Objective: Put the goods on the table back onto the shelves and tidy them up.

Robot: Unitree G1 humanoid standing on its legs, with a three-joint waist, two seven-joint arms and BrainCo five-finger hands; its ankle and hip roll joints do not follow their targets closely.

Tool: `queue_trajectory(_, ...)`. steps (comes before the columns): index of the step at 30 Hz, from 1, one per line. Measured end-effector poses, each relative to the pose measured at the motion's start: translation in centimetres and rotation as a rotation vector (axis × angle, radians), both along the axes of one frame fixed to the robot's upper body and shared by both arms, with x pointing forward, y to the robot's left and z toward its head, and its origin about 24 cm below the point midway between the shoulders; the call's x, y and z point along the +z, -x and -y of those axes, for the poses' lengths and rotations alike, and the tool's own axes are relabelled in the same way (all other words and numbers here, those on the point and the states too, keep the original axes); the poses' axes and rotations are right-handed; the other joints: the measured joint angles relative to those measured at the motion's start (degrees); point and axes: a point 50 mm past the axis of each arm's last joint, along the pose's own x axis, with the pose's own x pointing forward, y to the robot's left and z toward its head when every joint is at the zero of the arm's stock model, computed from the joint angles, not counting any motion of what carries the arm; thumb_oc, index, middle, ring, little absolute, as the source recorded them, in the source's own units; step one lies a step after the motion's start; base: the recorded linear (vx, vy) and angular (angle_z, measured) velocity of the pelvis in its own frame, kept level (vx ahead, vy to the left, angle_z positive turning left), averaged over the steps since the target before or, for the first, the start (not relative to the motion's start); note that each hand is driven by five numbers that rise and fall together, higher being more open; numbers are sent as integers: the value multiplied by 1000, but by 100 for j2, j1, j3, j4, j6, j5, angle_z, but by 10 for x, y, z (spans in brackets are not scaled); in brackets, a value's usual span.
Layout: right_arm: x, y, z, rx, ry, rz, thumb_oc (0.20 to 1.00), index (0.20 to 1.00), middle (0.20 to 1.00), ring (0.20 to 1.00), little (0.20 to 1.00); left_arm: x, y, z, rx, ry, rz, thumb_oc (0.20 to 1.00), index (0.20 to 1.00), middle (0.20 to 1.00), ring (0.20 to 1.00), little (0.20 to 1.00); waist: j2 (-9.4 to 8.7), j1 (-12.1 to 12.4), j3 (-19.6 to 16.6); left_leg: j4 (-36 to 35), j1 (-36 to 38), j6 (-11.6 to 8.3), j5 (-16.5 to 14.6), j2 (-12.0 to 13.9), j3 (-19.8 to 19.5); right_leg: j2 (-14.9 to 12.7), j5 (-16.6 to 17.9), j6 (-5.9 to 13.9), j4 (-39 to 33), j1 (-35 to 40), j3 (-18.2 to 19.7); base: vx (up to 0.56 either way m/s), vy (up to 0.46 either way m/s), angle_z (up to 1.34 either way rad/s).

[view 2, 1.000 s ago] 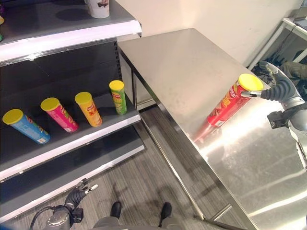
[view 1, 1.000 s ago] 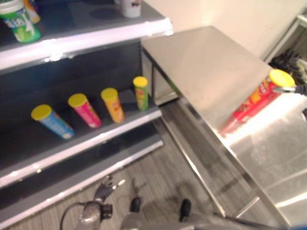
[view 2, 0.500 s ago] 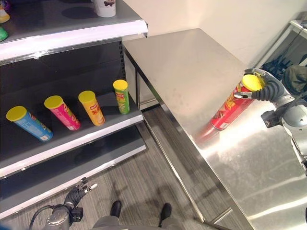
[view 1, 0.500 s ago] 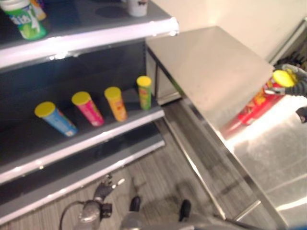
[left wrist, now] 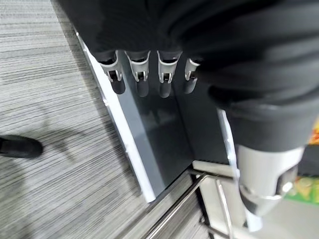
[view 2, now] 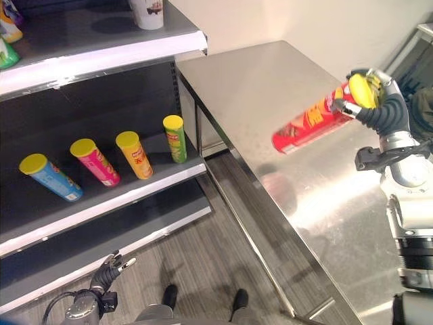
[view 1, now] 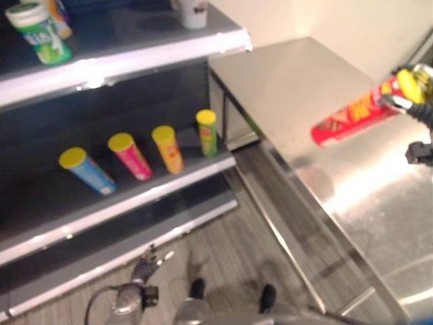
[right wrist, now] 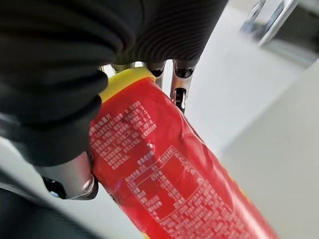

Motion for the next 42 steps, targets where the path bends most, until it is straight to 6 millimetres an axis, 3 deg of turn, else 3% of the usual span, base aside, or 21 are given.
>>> queue_trajectory(4, 23, 8, -31, 122, -21, 168, 200, 200, 200, 200, 200, -4, 4, 6, 48, 44, 6, 1000, 1000, 1000, 1000, 1000, 103, 391, -1, 267, -266, -163, 57, 39, -399, 139, -115, -60, 15, 163, -441, -132, -159, 47)
queue_trajectory(8, 39, 13, -37, 155, 6, 248, 200, 200, 200, 200, 200, -7, 9, 8, 68, 64, -11, 1000, 1000, 1000, 1000, 1000, 169, 651, 13, 197, -450, -278, 70, 164, -601, 223, -270, -184, -4, 102, -758, -84, -2, 58)
queue_trajectory(11, 37, 19, -37, 159, -24, 268, 200, 200, 200, 200, 200, -8, 15, 9, 101, 83, -6, 1000, 1000, 1000, 1000, 1000, 233, 582, 10, 241, -722, -293, 63, 58, -703, 209, -225, -99, 61, 224, -1055, -268, 131, 58)
queue_trajectory(13, 35, 18, -44, 204, 7, 244, 200, 200, 200, 200, 200, -9, 11, 13, 83, 87, -10, 1000, 1000, 1000, 1000, 1000, 19, 577, 80, 182, -699, -208, -4, 187, 65, -163, -219, -275, 6, 217, -1372, -115, 246, 80)
queue_trajectory(15, 36, 19, -46, 213, 29, 237, 200, 200, 200, 200, 200, -11, 15, 11, 86, 83, -27, 1000, 1000, 1000, 1000, 1000, -15, 613, 79, 606, -696, -370, -113, 557, 347, -301, -52, -233, 47, 219, -1433, -169, 295, 35)
queue_trajectory(16, 35, 20, -44, 205, 41, 227, 200, 200, 200, 200, 200, -12, 19, 11, 88, 82, -39, 1000, 1000, 1000, 1000, 1000, 111, 466, 31, 699, -535, -616, -81, 1040, 473, -324, -28, -158, 69, 316, -1550, -124, 224, 55)
queue_trajectory(17, 33, 21, -39, 192, 41, 219, 200, 200, 200, 200, 200, -15, 23, 14, 87, 90, -53, 1000, 1000, 1000, 1000, 1000, 242, 414, -20, 673, -391, -828, 28, 1250, 487, -359, -44, -120, 196, 359, -1591, -123, 226, 69)
queue_trajectory(18, 28, 17, -38, 184, 36, 188, 200, 200, 200, 200, 200, -17, 28, 16, 90, 96, -64, 1000, 1000, 1000, 1000, 1000, 358, 275, -86, 581, -219, -752, 417, 1312, 547, -405, -91, -31, 266, 429, -1696, -111, 230, 59)
queue_trajectory(19, 25, 16, -36, 173, 43, 164, 200, 200, 200, 200, 200, -16, 28, 16, 92, 97, -62, 1000, 1000, 1000, 1000, 1000, 427, 178, -128, 353, -50, -880, 217, 1226, 548, -535, -89, 161, 349, 454, -1685, -220, 457, 43)
queue_trajectory(21, 21, 16, -38, 187, 42, 146, 200, 200, 200, 200, 200, -7, 15, 1, 83, 54, -19, 1000, 1000, 1000, 1000, 1000, 151, 214, -77, 198, -144, -762, 61, 855, 651, -981, 160, 363, 504, 245, -1666, -261, 546, 31)
queue_trajectory(25, 4, 10, -45, 183, 111, 45, 200, 200, 200, 200, 200, -6, 18, -9, 78, 18, -40, 1000, 1000, 1000, 1000, 1000, 41, 345, -83, 121, 9, -484, -73, 343, 622, -1635, 402, 427, 984, 120, -1673, -145, 317, 17)
queue_trajectory(27, -6, 9, -46, 176, 151, -1, 200, 200, 200, 200, 200, -7, 27, -20, 92, -16, -72, 1000, 1000, 1000, 1000, 1000, -69, 463, -119, 246, -25, -359, -114, 128, 602, -1791, 485, 442, 977, 225, -1644, -45, 123, 13)
queue_trajectory(31, -9, 9, -47, 175, 183, -28, 200, 200, 200, 200, 200, -11, 44, -24, 95, -34, -132, 1000, 1000, 1000, 1000, 1000, -139, 473, -158, 215, 4, -367, -109, 125, 645, -1747, 336, 631, 671, 286, -1619, -169, 221, -11)
queue_trajectory(33, -11, 13, -40, 150, 171, -22, 200, 200, 200, 200, 200, -15, 42, -14, 103, -4, -127, 1000, 1000, 1000, 1000, 1000, -231, 446, -155, 937, -578, -338, -170, 75, 658, -1756, 245, 732, 954, -47, -912, -226, 282, 11)
queue_trajectory(34, -17, 17, -36, 128, 177, -44, 200, 200, 200, 200, 200, -18, 35, -5, 100, 28, -114, 1000, 1000, 1000, 1000, 1000, -85, 408, -61, 1431, -955, -208, -282, -57, 523, -1766, 260, 714, 1260, -100, -435, -25, 22, 86)
queue_trajectory(35, -23, 17, -32, 111, 241, -118, 200, 200, 200, 200, 200, -23, 31, 12, 79, 72, -121, 1000, 1000, 1000, 1000, 1000, 192, 155, 0, 1322, -982, 200, -261, -231, 306, -1671, 253, 720, 1729, -170, 1, 1, -37, 79)
queue_trajectory(36, -30, 15, -39, 147, 277, -159, 200, 200, 200, 200, 200, -21, 33, 5, 71, 51, -127, 1000, 1000, 1000, 1000, 1000, 206, 197, -11, 1185, -858, 121, -219, -57, 231, -1382, -361, 863, 1994, -321, 529, 2, -39, 71)
queue_trajectory(37, -31, 15, -45, 178, 290, -166, 200, 200, 200, 200, 200, -17, 30, -3, 70, 27, -115, 1000, 1000, 1000, 1000, 1000, 115, 225, -4, 1128, -897, 117, -224, 1, 144, -1036, -804, 810, 2217, -399, 604, 25, -65, 24)
queue_trajectory(38, -30, 14, -52, 209, 313, -162, 200, 200, 200, 200, 200, -11, 27, -14, 72, -7, -99, 1000, 1000, 1000, 1000, 1000, 18, 230, 37, 1039, -903, 103, -224, 49, 24, -655, -1415, 492, 2411, -610, 664, 99, -89, 32)
queue_trajectory(40, -13, 16, -66, 263, 400, -113, 200, 200, 200, 200, 200, -8, 21, -15, 83, -9, -72, 1000, 1000, 1000, 1000, 1000, -12, 196, 71, 912, -1035, 90, -447, 273, -426, 186, -1774, -30, 1995, -419, 1159, 124, -98, 61)
queue_trajectory(42, -7, 15, -72, 292, 435, -100, 200, 200, 200, 200, 200, -10, 21, -13, 81, -1, -78, 1000, 1000, 1000, 1000, 1000, -353, 299, 124, 1364, -1021, 37, -500, -144, -378, -75, -1674, -177, 1905, -432, 1279, 17, -1, 40)
